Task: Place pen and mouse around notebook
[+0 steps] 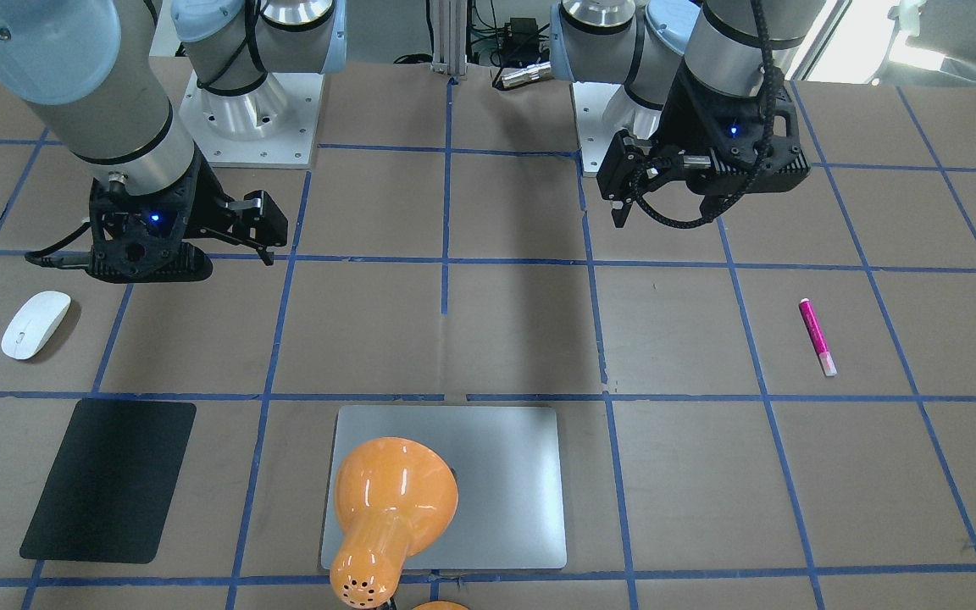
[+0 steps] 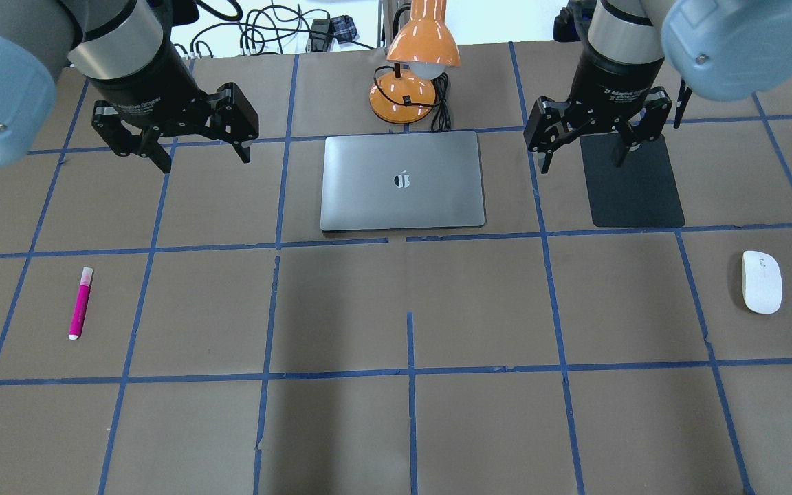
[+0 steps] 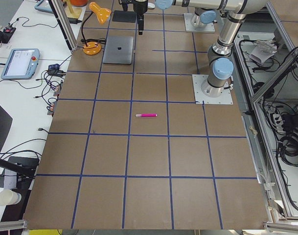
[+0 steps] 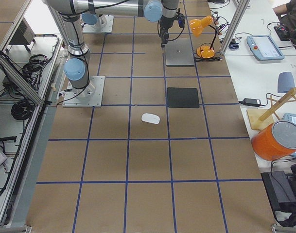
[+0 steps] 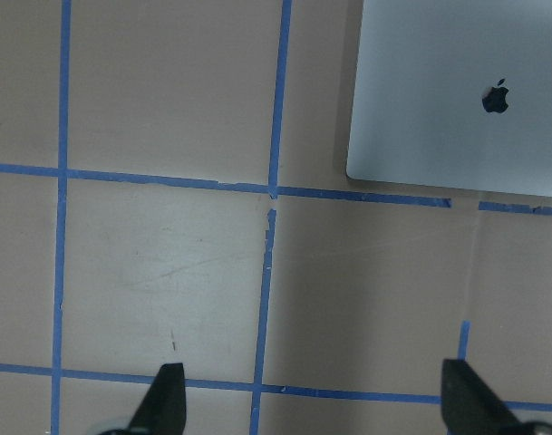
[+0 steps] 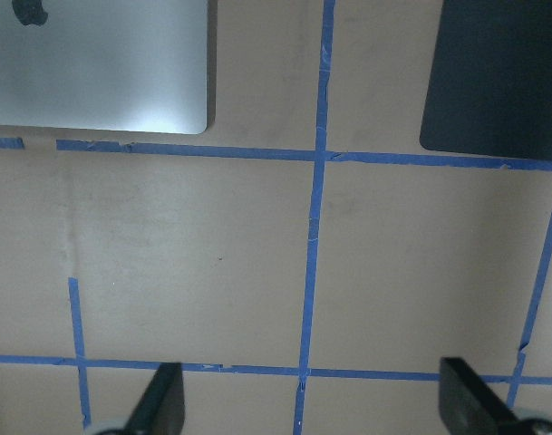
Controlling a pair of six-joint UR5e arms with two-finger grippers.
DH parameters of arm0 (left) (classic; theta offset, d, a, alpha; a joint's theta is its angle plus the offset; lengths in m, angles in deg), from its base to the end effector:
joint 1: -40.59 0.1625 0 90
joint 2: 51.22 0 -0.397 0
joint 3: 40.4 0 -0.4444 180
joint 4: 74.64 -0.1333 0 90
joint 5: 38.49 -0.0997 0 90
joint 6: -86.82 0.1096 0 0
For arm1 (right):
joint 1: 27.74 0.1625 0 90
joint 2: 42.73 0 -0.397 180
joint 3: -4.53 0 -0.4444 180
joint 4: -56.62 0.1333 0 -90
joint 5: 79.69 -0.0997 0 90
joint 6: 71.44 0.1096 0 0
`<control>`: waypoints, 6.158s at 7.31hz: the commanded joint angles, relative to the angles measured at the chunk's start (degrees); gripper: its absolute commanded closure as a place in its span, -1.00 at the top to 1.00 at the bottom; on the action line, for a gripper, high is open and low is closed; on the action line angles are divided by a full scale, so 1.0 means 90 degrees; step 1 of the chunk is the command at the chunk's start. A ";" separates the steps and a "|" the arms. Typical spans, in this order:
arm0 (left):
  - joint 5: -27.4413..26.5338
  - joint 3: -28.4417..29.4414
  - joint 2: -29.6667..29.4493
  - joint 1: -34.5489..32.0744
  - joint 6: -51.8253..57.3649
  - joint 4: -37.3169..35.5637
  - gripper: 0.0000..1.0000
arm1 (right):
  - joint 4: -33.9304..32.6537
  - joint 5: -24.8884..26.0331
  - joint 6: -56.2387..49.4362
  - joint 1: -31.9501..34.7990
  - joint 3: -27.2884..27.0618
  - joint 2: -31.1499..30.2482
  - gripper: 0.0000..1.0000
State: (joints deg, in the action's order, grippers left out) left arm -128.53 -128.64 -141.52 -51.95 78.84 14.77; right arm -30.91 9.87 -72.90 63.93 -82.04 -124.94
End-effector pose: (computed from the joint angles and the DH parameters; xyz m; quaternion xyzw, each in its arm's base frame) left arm -0.1575 -0.5434 0.4649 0.0475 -0.9987 0.0178 0.0013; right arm 0.1511 -0.5787 0.4014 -0.0270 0.9979 0.0596 0.0037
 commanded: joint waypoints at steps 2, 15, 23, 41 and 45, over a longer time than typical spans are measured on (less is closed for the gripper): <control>0.0033 0.0000 -0.0006 0.0028 0.0008 0.0017 1.00 | 0.0010 0.0000 -0.0013 0.0000 0.0000 0.0013 1.00; -0.0074 -0.0176 0.0530 0.1839 0.2247 0.0641 1.00 | -0.0407 0.0020 -0.0684 -0.0982 -0.0720 0.0082 1.00; 0.0063 -0.3548 -0.0374 0.5330 0.6880 -0.4004 0.98 | -0.3865 0.0516 -0.2806 -0.4042 -0.3349 0.0402 1.00; 0.0180 -0.3848 -0.1696 0.5184 0.5281 -0.5061 -1.00 | -0.3722 0.0528 -0.1921 -0.2223 -0.1433 0.1621 -1.00; 0.0160 -0.3254 -0.1034 0.3823 0.4787 -0.3767 -1.00 | -0.3565 0.0322 -0.1537 -0.1524 -0.0078 0.2923 -1.00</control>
State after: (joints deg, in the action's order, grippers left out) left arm -127.27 -160.05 -153.06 -11.37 125.02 -24.03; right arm -63.30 12.89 -86.97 49.32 -84.10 -100.44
